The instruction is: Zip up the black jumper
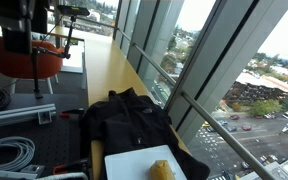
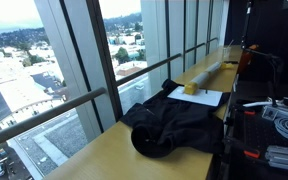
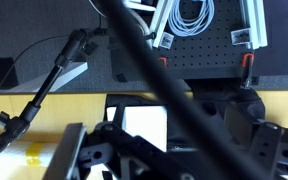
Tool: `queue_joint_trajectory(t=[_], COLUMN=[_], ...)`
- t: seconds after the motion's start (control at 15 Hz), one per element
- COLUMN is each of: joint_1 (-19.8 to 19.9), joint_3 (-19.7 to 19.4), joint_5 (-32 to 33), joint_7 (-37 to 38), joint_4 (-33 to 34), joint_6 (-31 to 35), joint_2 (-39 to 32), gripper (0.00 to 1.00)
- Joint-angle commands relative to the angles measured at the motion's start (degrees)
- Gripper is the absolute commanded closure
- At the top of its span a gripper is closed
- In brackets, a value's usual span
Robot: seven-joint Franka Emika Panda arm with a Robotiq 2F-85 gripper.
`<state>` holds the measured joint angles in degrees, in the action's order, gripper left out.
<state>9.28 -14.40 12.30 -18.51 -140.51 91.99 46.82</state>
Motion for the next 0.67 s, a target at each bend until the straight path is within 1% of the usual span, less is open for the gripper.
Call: queue_joint_trajectory(t=[0.0, 0.4, 0.6], joint_1=[-0.8, -0.8, -1.0], joint_3=[-0.5, -0.5, -0.7], joint_5=[0.3, 0.3, 0.5], joint_7=[0.4, 0.4, 0.7], joint_4=[0.1, 0.1, -0.3], joint_6=[-0.2, -0.2, 1.5], joint_2=[0.1, 0.1, -1.8], gripper=[0.0, 0.0, 0.0])
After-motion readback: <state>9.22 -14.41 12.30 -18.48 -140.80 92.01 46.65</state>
